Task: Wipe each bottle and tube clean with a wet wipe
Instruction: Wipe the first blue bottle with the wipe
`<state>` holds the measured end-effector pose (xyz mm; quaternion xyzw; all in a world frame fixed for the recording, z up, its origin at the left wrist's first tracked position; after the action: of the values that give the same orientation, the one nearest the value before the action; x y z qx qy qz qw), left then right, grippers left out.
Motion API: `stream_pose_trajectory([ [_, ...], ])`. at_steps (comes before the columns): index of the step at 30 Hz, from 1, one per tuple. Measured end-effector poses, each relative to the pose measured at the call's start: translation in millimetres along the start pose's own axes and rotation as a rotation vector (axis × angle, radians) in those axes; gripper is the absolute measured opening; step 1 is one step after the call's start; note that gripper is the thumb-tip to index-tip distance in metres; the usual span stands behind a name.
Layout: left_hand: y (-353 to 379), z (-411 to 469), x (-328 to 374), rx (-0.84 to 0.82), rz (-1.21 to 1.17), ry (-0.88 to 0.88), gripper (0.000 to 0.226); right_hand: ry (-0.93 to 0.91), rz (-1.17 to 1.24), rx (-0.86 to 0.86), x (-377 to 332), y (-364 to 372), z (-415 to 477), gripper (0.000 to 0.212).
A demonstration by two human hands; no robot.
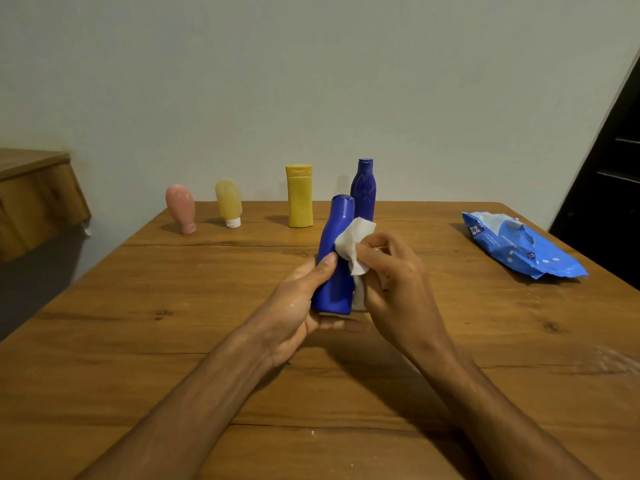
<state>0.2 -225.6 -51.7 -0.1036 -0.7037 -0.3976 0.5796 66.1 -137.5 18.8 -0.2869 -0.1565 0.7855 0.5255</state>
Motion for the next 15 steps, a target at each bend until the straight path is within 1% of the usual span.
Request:
stream_pose_trajectory([
  [3,4.1,-1.9,-5.3,-0.047,0.065,-0.043,0.049,0.079,-0.028,0.099,10.0,-9.6,2.9,0.018],
  [5,7.3,-2.3,-6.4,-0.081,0.056,-0.051,0.049,0.068,-0.054,0.083,9.2,-8.1,1.0,0.02],
  [8,3.9,-1.3,-2.0,-0.073,0.024,-0.013,0.049,-0.035,-0.063,-0.034,0.1,3.7,-2.2,0.023],
  [9,3.6,-1.2,-0.9,-0.077,0.023,-0.009,0.047,-0.048,-0.07,-0.042,-0.1,4.5,-2.1,0.023],
  [13,9.0,-2.6,-7.4,-0.115,0.035,-0.061,0.049,0.054,-0.09,0.064,8.0,-9.0,3.8,0.03],
  [15,13.0,-2.9,-9.0,-0.133,0.015,-0.074,0.053,0.034,-0.091,0.044,4.4,-7.4,2.4,0.033],
])
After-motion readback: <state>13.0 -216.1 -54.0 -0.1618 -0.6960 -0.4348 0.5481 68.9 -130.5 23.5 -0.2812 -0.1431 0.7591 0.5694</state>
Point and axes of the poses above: each hand's wrist, its own z-axis towards the middle knuckle, its own y-axis out of the palm, x = y × z, the point moved 8 cm from there along z, towards the middle knuckle, and after that the axes turned 7 degrees about -z, right-handed, at the moved point
